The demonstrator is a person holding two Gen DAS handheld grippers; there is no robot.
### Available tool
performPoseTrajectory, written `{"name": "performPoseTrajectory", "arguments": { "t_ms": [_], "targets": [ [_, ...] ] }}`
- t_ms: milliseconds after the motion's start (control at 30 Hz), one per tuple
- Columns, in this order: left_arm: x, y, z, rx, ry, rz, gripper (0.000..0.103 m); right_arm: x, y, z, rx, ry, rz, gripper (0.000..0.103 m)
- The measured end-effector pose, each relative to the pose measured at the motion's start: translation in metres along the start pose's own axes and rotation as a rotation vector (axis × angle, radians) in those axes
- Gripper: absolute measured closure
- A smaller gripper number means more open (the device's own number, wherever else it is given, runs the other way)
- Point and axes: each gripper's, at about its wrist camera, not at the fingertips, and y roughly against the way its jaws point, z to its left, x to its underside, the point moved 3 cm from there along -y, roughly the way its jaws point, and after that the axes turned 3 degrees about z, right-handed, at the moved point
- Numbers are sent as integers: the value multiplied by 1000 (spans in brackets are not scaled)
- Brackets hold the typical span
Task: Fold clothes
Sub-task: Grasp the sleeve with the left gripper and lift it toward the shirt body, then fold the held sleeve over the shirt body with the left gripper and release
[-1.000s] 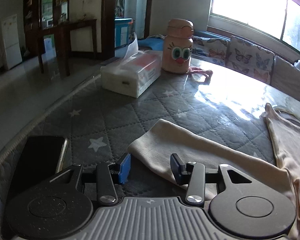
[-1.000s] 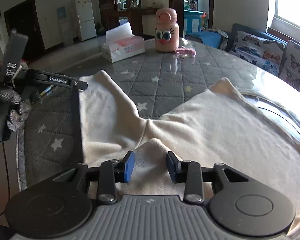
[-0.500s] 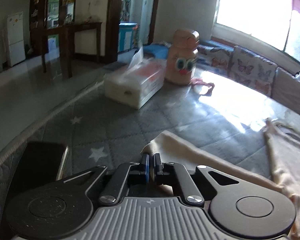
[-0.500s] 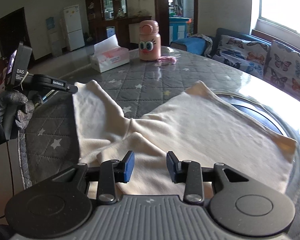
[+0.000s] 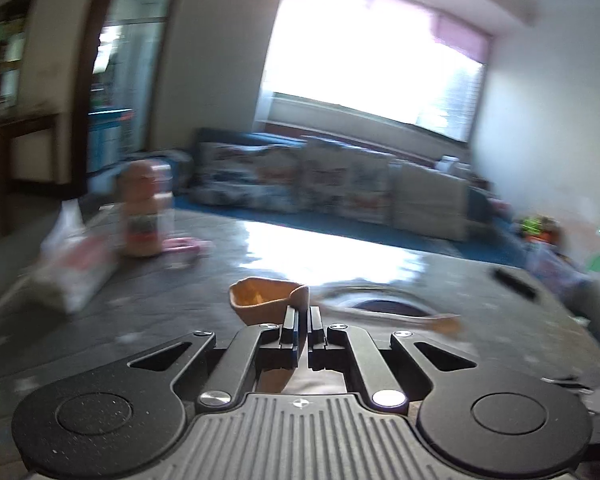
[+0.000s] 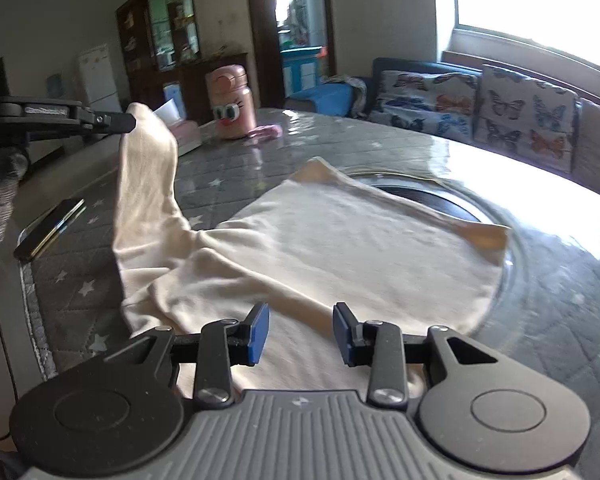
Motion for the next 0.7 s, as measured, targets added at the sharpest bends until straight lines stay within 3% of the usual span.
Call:
{"name": "performPoseTrajectory", "arguments": {
  "t_ms": [367,533,700],
  "targets": [
    [33,-33,-116,320,-238,131,99,24,27,-42,47,-124,-22,68],
    [57,-46,-135,376,-302,221,96,31,30,-53,72,-163,-13,68],
    [66,-44,-130,400,-327,247,91,32,33,-58,82,-186,-17,68]
  ]
}}
